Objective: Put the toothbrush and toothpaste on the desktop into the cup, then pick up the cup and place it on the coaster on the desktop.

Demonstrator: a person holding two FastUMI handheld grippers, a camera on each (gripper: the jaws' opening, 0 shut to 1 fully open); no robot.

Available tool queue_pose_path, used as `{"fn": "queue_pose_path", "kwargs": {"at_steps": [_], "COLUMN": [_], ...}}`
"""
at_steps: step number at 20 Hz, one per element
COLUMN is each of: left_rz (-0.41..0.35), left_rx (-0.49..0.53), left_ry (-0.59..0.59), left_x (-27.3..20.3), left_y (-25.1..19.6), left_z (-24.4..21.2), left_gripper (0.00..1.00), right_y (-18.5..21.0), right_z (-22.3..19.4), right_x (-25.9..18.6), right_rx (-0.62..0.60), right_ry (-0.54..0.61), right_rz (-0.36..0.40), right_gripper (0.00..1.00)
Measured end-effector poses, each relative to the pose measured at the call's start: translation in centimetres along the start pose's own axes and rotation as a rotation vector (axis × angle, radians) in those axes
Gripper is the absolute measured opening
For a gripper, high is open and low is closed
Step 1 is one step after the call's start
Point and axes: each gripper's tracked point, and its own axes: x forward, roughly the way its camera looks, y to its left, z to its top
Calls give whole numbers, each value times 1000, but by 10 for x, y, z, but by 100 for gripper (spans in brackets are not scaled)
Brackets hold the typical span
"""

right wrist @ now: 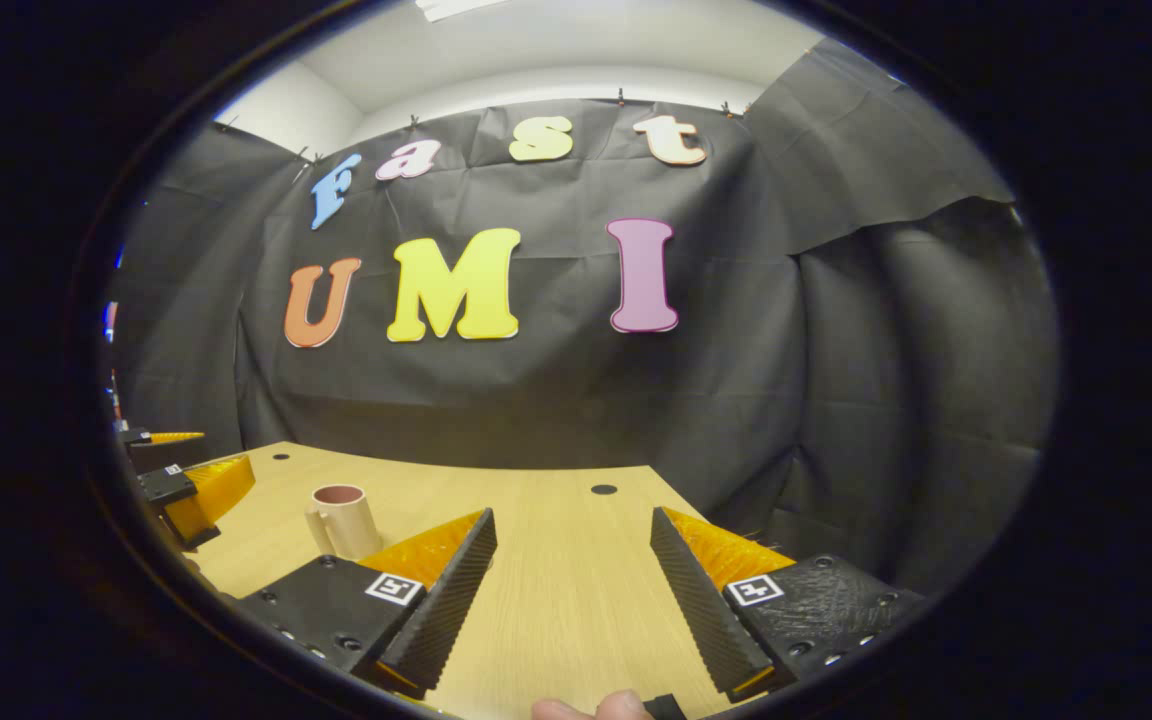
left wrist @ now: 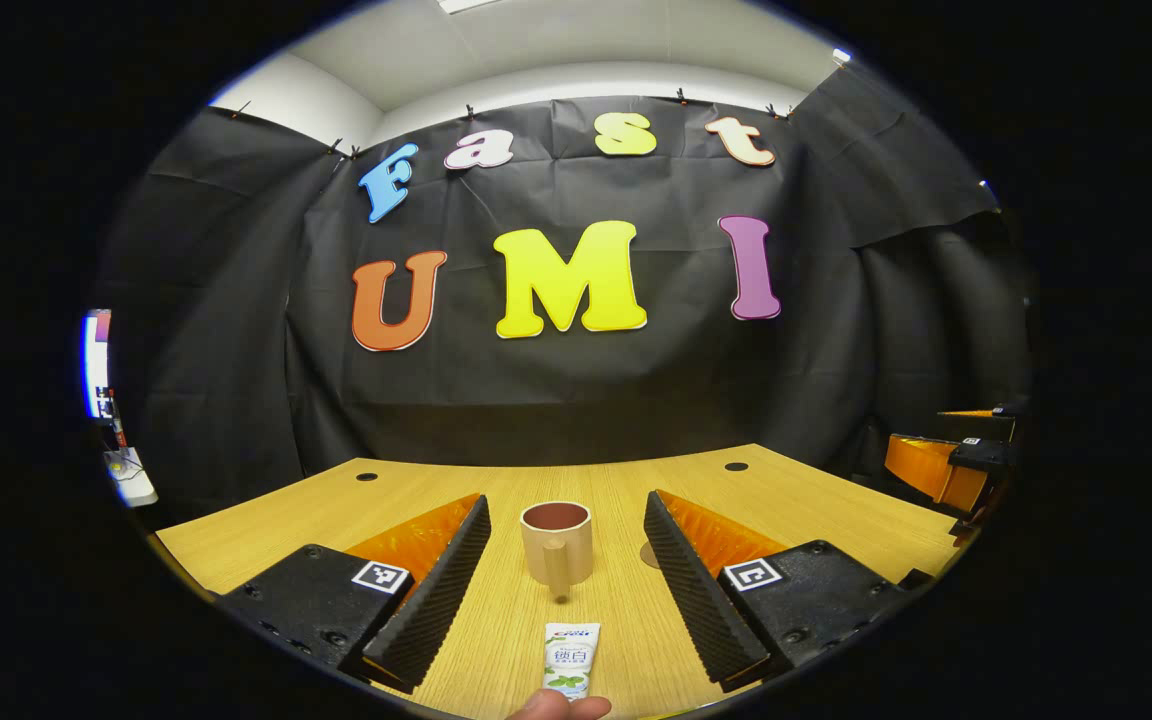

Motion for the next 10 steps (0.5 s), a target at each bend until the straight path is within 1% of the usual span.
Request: {"fn": "queue_pose_path", "kwargs": {"at_steps": [1, 4, 5, 6, 7, 10], "left_rz": [2, 6, 3, 1, -1, -25], "left_rx": [0, -7, -11, -11, -10, -9], "left_ry": [2, 30, 46, 64, 85, 169], "left_x": [0, -1, -2, -3, -3, -8], "left_y": [1, 4, 4, 5, 5, 4], "left_z": [-1, -8, -12, -16, -22, -47], "left_gripper": [98, 98, 98, 98, 98, 98], "right_y": [0, 3, 4, 6, 8, 12], "right_z": [0, -2, -5, -7, -11, -20], "right_x": [-1, -4, -4, -5, -5, -5], "right_rx": [-9, -21, -19, -17, -15, -3], "right_ry": [-3, 1, 6, 12, 20, 47], "right_rz": [0, 14, 18, 23, 29, 53], "right_gripper": [96, 94, 96, 94, 96, 94]}}
